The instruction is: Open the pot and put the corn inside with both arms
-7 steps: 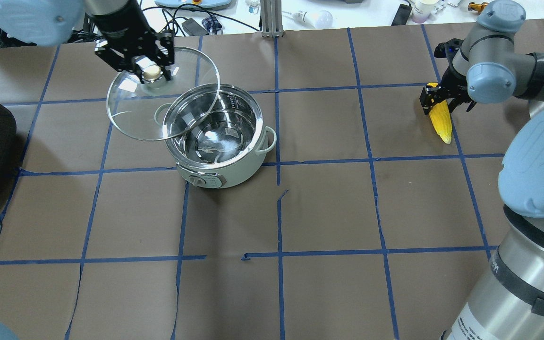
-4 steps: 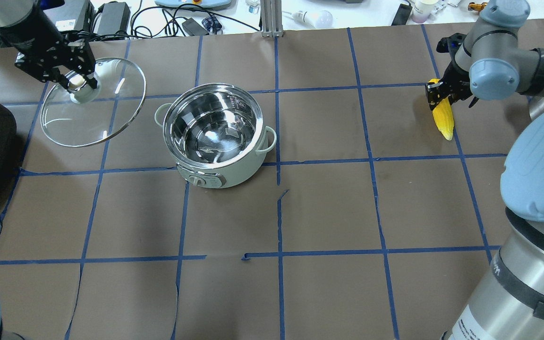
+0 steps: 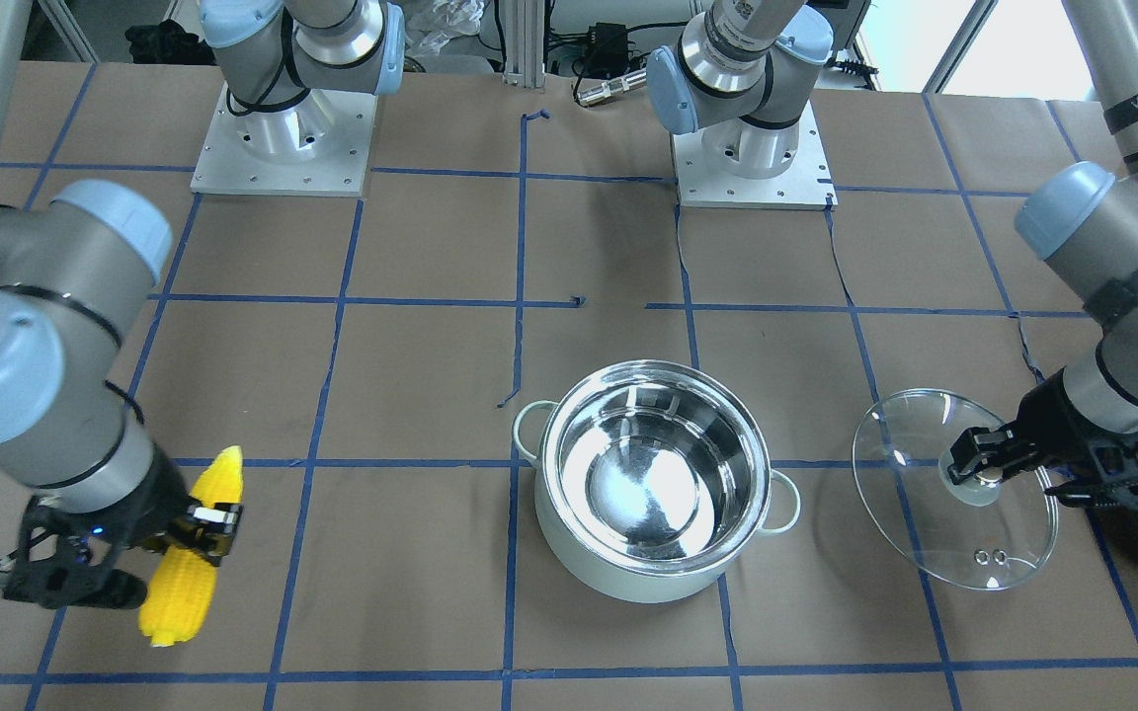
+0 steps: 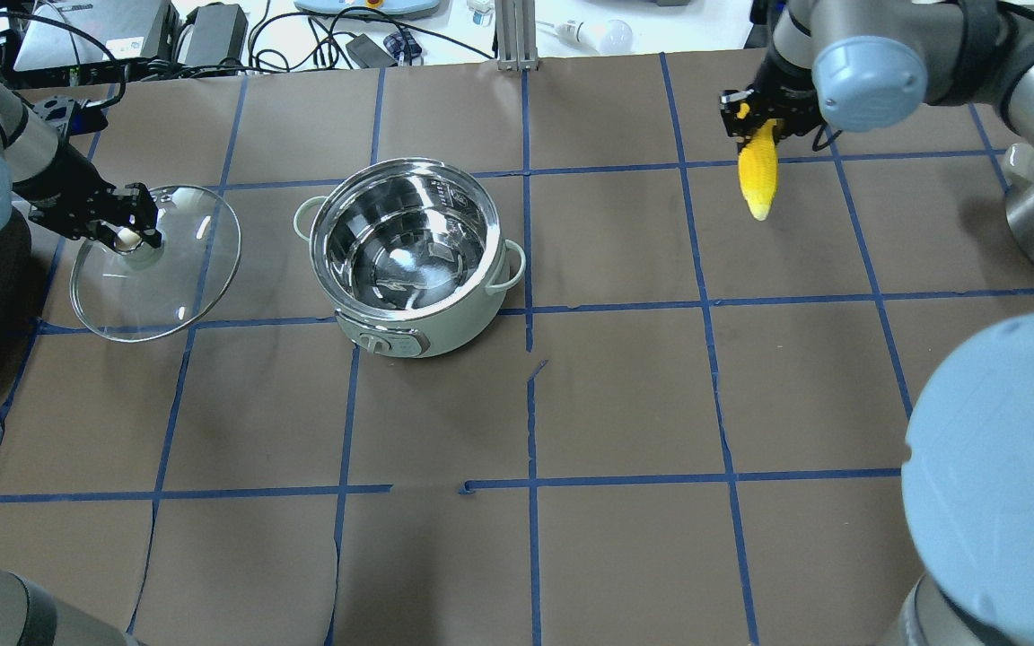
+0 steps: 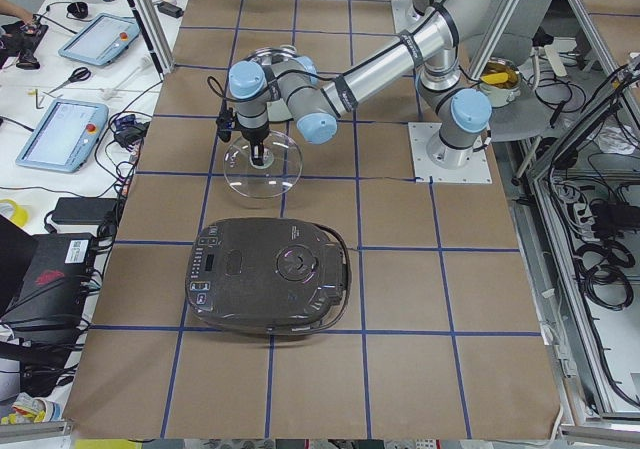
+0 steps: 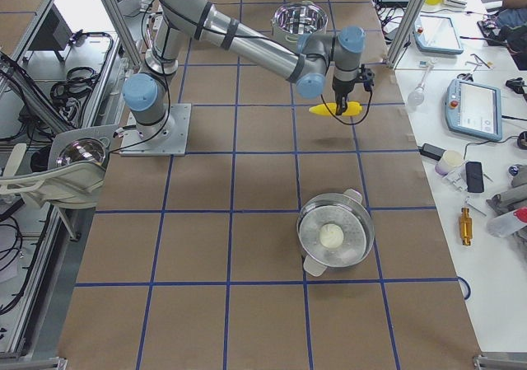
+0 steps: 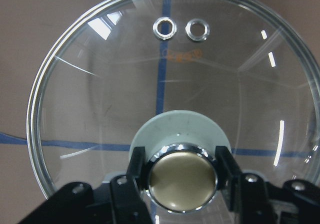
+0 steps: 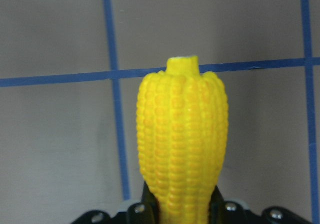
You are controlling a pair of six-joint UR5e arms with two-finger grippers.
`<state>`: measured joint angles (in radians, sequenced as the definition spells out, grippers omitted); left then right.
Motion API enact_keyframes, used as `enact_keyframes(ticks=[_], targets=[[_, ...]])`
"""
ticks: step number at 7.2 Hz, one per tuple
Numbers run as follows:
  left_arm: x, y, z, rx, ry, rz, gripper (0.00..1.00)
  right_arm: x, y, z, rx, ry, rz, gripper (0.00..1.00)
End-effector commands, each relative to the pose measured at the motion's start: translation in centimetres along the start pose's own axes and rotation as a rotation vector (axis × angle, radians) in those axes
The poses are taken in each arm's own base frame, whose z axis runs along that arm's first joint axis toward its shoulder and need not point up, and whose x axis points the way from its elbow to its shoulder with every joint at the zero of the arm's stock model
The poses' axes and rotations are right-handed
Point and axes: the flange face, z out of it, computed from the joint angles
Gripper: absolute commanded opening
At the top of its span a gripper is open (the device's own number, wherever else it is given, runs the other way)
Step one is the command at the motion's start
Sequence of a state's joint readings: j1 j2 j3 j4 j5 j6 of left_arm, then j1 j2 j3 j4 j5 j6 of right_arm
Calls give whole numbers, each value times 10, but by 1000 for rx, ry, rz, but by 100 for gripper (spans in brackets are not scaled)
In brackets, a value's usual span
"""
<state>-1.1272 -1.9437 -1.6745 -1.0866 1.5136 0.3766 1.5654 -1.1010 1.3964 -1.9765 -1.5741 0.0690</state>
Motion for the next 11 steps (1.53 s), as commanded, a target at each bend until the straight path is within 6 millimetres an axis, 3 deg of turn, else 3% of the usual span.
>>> enact_keyframes(ticks=[1,2,3,4,5,8,9,10,11], targets=[[-4,8,37,-39,17,8,1,-172,52,-55,1,1,-1,4],[-5,8,45,-46,17,12,1,-229,71,-66,12,-14,17,6],[-5,6,48,-46,17,20,1,-268,84,-62,8,-20,39,6],[-1,4,49,-41,10,31,1,-309,101,-52,1,-24,38,6],[0,4,49,-39,9,34,1,-336,116,-34,-19,-17,52,7],[0,2,51,-40,8,49,1,-365,139,-22,-40,-36,34,18],[1,2,53,-42,11,51,1,-370,141,-12,-62,-45,34,35],[1,2,56,-48,13,50,1,-371,139,-6,-63,-44,75,73],[7,1,54,-44,11,58,10,-373,138,-9,-47,-60,79,82]])
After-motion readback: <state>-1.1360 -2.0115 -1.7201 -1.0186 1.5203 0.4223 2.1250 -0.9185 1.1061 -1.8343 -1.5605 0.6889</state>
